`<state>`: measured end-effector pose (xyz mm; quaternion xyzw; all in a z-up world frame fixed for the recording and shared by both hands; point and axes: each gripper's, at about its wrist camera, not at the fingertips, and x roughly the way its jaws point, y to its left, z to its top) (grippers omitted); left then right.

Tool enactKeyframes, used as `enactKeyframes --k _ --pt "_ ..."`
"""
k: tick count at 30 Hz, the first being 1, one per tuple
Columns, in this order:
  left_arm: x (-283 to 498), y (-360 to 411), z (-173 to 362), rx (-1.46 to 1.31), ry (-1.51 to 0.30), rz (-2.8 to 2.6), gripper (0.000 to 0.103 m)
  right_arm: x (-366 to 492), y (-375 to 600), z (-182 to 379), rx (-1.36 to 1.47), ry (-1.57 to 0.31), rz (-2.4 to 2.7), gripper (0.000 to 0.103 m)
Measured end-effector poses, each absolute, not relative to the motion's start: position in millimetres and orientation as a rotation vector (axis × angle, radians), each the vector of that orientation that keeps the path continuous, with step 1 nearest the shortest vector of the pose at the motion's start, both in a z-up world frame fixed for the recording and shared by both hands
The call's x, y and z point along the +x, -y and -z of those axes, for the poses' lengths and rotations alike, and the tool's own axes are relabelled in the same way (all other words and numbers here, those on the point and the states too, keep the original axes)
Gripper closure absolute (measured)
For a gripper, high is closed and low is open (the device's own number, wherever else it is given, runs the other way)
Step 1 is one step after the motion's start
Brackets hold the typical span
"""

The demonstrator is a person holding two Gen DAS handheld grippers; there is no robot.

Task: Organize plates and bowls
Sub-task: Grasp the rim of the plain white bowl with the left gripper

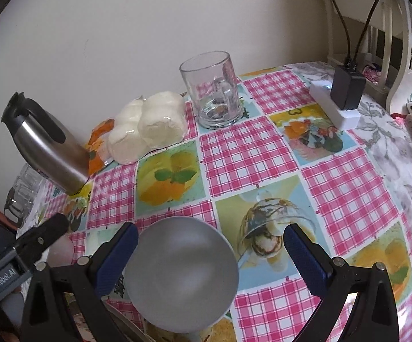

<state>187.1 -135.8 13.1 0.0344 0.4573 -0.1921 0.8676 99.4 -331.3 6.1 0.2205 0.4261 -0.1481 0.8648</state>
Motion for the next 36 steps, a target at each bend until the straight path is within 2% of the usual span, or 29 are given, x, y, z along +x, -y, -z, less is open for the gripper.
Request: enactKeyframes --k 2,4,7,11,17,23,27,33,36 --pt "186.0 140.7 -10.5 0.084 -0.975 0.42 0.002 100.9 331.4 -1.7 0.464 -0.916 0.315 0.0" --pt "184.1 145.8 -9.6 0.098 -0.99 0.432 0.013 100.9 332.9 2.7 0.464 -0.936 0.325 0.0" --pt "179.5 156.5 -7.2 0.134 -1.02 0.457 0.018 100.1 336.0 8.2 0.452 -0.968 0.342 0.002" --pt "174.3 170.7 0.4 0.178 -1.07 0.493 0.022 98.1 341.0 15.9 0.462 -1.01 0.351 0.01" --pt "169.2 184.8 10.9 0.194 -1.134 0.524 0.036 97.7 340.1 21.4 0.447 -1.047 0.354 0.021" --pt "170.2 189.4 14.5 0.18 -1.159 0.532 0.044 96.2 343.0 23.5 0.461 -1.06 0.346 0.023" --pt "170.3 191.4 18.1 0.173 -1.183 0.545 0.056 97.6 340.1 26.0 0.466 -1.076 0.328 0.035" --pt "169.6 193.3 20.9 0.184 -1.194 0.552 0.062 98.7 336.3 30.9 0.476 -1.102 0.306 0.046" --pt "170.7 192.3 23.9 0.177 -1.202 0.554 0.063 99.0 334.9 32.6 0.474 -1.109 0.301 0.048"
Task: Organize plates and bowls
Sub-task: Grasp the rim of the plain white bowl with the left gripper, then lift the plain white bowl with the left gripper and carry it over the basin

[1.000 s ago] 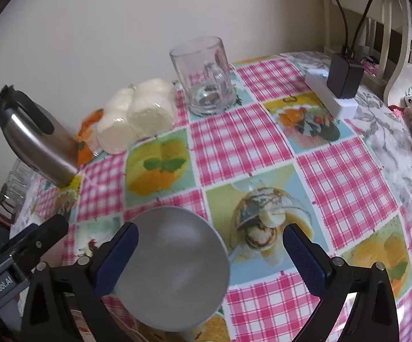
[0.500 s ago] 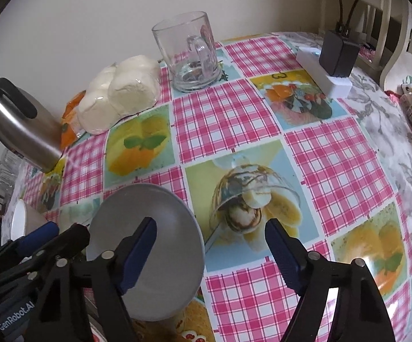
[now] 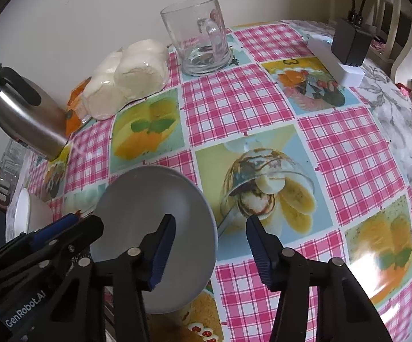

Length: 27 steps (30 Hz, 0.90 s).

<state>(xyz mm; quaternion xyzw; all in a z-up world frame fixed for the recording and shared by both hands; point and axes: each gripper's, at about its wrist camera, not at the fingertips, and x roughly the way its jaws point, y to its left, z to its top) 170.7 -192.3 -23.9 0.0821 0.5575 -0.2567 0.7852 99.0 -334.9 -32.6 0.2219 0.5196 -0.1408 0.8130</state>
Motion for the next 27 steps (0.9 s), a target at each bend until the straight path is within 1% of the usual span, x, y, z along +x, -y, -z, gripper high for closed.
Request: enactKeyframes --k 3,9,14,20,27 --pt "172.2 189.9 23.4 0.167 -1.203 0.548 0.063 99.1 335.5 32.9 0.478 -1.11 0.302 0.048" --pt "177.7 173.5 4.9 0.104 -1.167 0.553 0.063 97.6 337.0 18.6 0.47 -1.075 0.314 0.048" --pt "186.5 144.9 -9.0 0.035 -1.139 0.524 0.063 98.3 333.5 5.0 0.466 -1.048 0.32 0.048" --pt "207.8 74.1 -23.5 -0.083 -1.094 0.392 0.063 105.3 308.0 -20.9 0.43 -0.999 0.294 0.048" --pt "225.4 -7.2 -23.2 -0.194 -1.076 0.246 0.062 116.9 257.0 -49.3 0.382 -0.94 0.232 0.048"
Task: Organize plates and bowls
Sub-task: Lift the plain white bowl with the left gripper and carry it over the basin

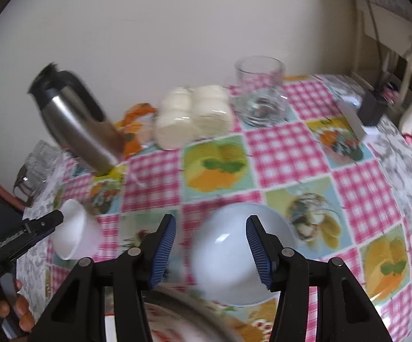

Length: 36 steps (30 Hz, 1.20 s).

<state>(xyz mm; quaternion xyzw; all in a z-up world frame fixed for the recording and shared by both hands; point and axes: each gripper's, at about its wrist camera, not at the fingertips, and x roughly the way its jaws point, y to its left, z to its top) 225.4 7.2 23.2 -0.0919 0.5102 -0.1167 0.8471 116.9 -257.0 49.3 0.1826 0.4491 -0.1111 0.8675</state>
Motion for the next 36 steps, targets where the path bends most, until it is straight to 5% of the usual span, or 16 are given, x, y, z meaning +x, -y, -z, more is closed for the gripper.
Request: enactKeyframes --k 13,36 --pt "242.3 -101.2 3.6 -0.34 -1.098 0.144 0.062 142.0 149.5 -54.5 0.331 -0.919 0.056 0.048" --pt "262.3 -98.5 48.3 -0.392 -1.124 0.251 0.067 203.2 62.2 6.2 0.322 -1.082 0.067 0.048"
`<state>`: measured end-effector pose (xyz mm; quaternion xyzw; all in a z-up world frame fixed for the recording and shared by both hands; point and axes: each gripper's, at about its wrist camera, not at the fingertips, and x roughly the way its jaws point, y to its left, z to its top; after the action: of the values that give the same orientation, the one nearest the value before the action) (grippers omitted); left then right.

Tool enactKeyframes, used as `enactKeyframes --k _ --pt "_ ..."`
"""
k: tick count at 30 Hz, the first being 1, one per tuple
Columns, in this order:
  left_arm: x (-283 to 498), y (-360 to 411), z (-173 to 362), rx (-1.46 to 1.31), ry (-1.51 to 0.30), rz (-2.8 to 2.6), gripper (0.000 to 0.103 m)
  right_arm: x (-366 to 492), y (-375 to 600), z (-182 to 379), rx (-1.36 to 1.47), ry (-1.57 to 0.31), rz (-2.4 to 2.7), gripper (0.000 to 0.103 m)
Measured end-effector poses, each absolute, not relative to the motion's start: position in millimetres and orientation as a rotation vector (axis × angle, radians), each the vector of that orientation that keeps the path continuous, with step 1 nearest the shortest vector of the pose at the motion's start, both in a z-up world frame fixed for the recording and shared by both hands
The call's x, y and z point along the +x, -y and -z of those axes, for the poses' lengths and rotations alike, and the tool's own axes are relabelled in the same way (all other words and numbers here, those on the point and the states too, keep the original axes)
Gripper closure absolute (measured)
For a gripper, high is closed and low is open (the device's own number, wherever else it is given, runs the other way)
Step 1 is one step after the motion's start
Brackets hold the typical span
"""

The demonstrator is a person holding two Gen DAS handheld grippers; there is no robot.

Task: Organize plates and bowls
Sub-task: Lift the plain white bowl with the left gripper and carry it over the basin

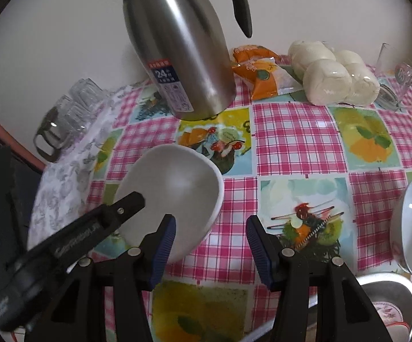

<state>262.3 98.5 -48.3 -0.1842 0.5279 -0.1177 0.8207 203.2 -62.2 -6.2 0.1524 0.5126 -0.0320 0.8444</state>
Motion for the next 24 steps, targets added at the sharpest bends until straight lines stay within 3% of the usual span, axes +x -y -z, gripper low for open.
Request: enactKeyframes --k 9,19,24 --pt "264.4 -95.9 59.2 -0.391 -1.149 0.247 0.085 228.2 57.1 26.9 0.302 -1.134 0.117 0.058" --pt "264.0 -94.6 68.9 -0.414 -1.173 0.242 0.082 234.2 61.0 52.0 0.336 -1.193 0.128 0.059" --pt "263.6 -95.5 69.1 -0.414 -1.173 0.254 0.082 234.1 55.6 50.2 0.33 -1.176 0.09 0.074"
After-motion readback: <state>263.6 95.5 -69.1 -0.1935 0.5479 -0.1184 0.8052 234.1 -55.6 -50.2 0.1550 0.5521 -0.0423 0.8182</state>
